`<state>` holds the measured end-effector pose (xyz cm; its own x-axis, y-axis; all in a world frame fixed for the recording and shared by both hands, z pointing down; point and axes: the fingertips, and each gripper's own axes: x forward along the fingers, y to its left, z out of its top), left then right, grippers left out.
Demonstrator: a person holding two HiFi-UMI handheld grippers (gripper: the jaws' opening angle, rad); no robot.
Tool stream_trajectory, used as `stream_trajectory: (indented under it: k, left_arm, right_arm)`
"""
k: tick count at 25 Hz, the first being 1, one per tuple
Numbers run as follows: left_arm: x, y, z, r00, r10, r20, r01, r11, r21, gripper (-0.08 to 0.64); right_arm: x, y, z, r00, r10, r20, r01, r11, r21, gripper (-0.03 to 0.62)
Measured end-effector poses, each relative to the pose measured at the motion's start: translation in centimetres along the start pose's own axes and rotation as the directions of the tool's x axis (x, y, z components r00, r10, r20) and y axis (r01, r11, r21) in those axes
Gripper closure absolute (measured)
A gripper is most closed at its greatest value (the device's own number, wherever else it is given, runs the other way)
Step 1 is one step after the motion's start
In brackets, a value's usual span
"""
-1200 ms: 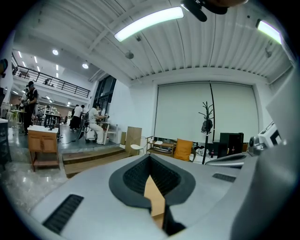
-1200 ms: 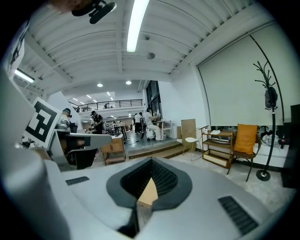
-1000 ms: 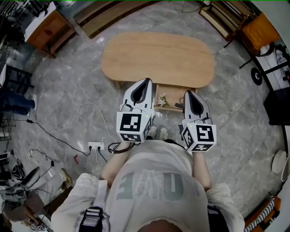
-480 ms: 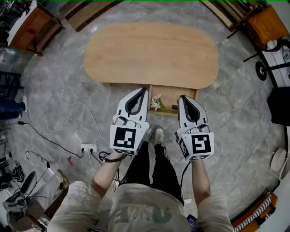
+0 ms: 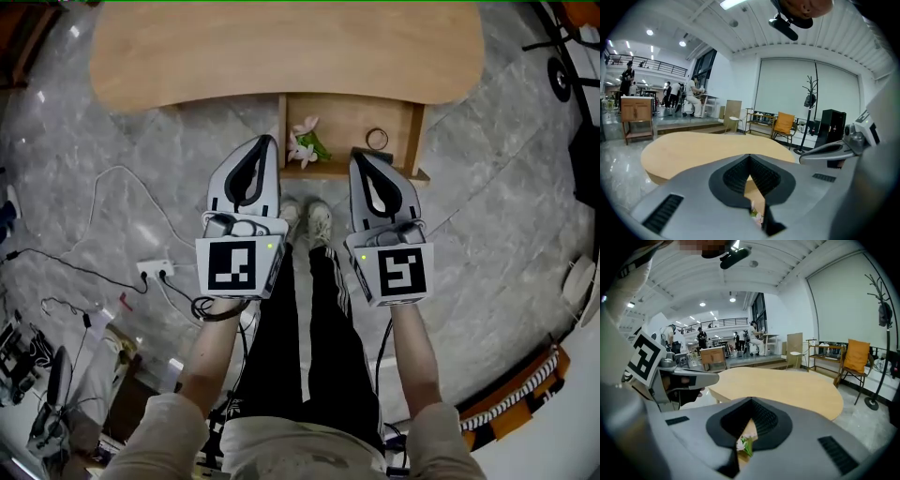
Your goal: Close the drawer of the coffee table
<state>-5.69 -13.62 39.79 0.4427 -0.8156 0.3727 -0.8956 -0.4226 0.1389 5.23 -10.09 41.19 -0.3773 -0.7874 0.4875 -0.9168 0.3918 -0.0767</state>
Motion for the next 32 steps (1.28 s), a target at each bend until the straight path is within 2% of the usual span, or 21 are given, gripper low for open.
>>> stream_trajectory:
  k: [2,7,14,17,19,20,21,22,24,26,28,30,32]
  left_arm:
    - [0.2,0.1,-1.8,1.000,0.018,0.001,-0.018,0.999,-0.027,0.551]
    - [0.5,-0.9,-4.3,1.000,0.006,0.008,-0.006,1.000,-0.004,0.551]
    - [0.1,-1.7,-5.8,0.999,-0.033,-0.014,0.034,0.999,0.030,0.552]
    - [0.0,-1.1,-6.4,0.999,-0.029,-0.041,0.031,0.999,0.043,0.552]
    - [0.2,-0.6,-6.3,0.999,-0.020,-0.038,0.022,0.999,0.045,0.551]
    - [0.2,-0.4,-6.3,0.999,-0.017,-0.037,0.019,0.999,0.048,0.552]
    - [0.2,-0.4,-6.4,0.999,-0.015,-0.039,0.017,0.999,0.051,0.552]
    - [0.2,-0.3,-6.5,0.999,-0.015,-0.043,0.017,0.998,0.053,0.552]
    - [0.2,-0.3,-6.9,0.999,-0.015,-0.051,0.017,0.998,0.057,0.552]
    - [0.1,-0.3,-7.3,0.998,-0.014,-0.059,0.018,0.998,0.062,0.552]
    - [0.0,-0.4,-7.9,0.997,-0.012,-0.070,0.016,0.998,0.059,0.552]
    - [0.0,-0.6,-8.4,0.996,-0.014,-0.083,0.019,0.998,0.063,0.552]
    - [0.1,-0.9,-9.1,0.996,-0.016,-0.092,0.022,0.998,0.066,0.552]
  right_arm:
    - [0.7,0.3,-2.5,1.000,0.006,-0.027,-0.006,1.000,0.003,0.586]
    - [2.0,0.5,-7.0,0.997,-0.004,-0.077,0.007,0.999,0.038,0.586]
    - [2.4,1.1,-9.0,0.993,0.011,-0.119,-0.009,1.000,0.020,0.588]
    - [3.0,1.2,-9.3,0.985,0.057,-0.160,-0.065,0.997,-0.043,0.586]
    - [3.8,1.5,-10.3,0.965,0.115,-0.238,-0.148,0.981,-0.122,0.584]
    - [4.1,1.8,-11.2,0.945,0.148,-0.292,-0.205,0.963,-0.173,0.492]
    - [4.2,2.1,-12.2,0.920,0.175,-0.351,-0.266,0.937,-0.228,0.436]
    - [4.3,2.3,-13.4,0.890,0.192,-0.413,-0.326,0.902,-0.283,0.419]
    - [4.1,2.4,-16.2,0.822,0.194,-0.535,-0.444,0.807,-0.390,0.413]
    - [3.8,2.1,-19.2,0.752,0.158,-0.640,-0.549,0.687,-0.476,0.413]
    - [3.4,1.4,-21.5,0.698,0.109,-0.708,-0.624,0.578,-0.525,0.413]
    - [3.4,0.7,-23.1,0.662,0.067,-0.746,-0.667,0.506,-0.546,0.414]
    - [3.5,0.2,-24.3,0.633,0.046,-0.773,-0.696,0.471,-0.542,0.414]
